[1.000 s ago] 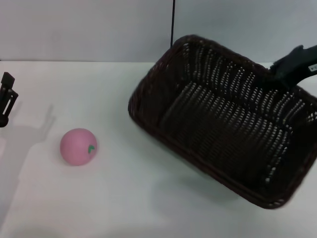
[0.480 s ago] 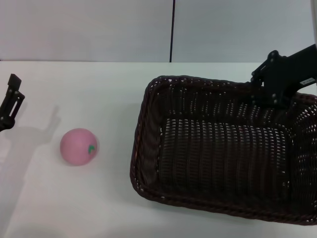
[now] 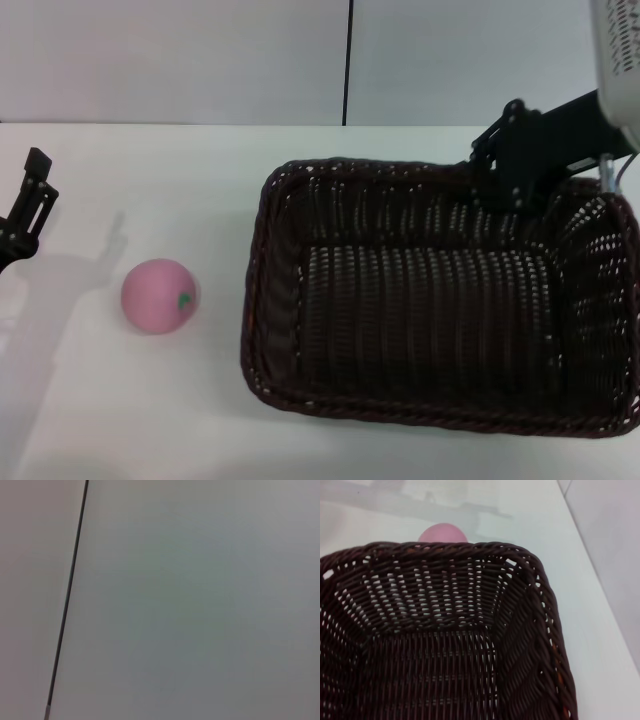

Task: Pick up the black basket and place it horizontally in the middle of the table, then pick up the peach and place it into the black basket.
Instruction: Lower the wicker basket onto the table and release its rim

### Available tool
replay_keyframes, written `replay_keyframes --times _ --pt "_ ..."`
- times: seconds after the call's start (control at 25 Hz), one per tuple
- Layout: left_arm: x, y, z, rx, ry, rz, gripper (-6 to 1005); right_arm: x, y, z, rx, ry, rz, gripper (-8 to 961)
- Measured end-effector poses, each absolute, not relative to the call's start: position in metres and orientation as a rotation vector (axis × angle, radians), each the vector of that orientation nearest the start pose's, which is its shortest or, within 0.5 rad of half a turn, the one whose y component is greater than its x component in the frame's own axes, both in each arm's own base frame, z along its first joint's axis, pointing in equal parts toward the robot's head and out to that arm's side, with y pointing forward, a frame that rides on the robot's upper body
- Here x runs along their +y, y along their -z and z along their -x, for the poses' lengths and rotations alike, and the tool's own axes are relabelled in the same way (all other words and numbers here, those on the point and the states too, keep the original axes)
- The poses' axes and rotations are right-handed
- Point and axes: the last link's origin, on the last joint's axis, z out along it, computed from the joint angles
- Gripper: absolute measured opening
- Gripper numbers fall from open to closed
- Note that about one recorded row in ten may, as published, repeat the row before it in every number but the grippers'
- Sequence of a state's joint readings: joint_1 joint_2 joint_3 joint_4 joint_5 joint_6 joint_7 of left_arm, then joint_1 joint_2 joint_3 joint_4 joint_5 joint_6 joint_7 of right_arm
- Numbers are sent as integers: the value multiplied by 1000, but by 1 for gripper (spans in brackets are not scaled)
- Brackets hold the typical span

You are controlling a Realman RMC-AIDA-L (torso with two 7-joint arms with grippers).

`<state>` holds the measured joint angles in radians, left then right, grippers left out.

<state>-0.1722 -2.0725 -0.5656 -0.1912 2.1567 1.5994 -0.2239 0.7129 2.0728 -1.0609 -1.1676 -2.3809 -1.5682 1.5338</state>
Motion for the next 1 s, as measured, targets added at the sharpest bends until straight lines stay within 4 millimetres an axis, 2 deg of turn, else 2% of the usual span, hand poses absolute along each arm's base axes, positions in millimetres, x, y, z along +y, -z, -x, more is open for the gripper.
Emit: replay_keyframes --times 0.28,0.72,0.8,0.92,1.0 --pt "223 3 339 -468 929 1518 739 384 -5 -165 -216 236 2921 255" --pt "223 3 340 -466 930 1517 732 384 -2 -161 -217 194 2925 348" --pt "223 3 340 -469 932 1518 731 383 -2 -162 -208 186 2928 411" --pt "222 5 339 -480 947 1550 729 380 -5 -165 -180 140 2923 505" --pt "220 3 340 -489 982 1622 728 370 -16 -166 -145 -13 2885 505"
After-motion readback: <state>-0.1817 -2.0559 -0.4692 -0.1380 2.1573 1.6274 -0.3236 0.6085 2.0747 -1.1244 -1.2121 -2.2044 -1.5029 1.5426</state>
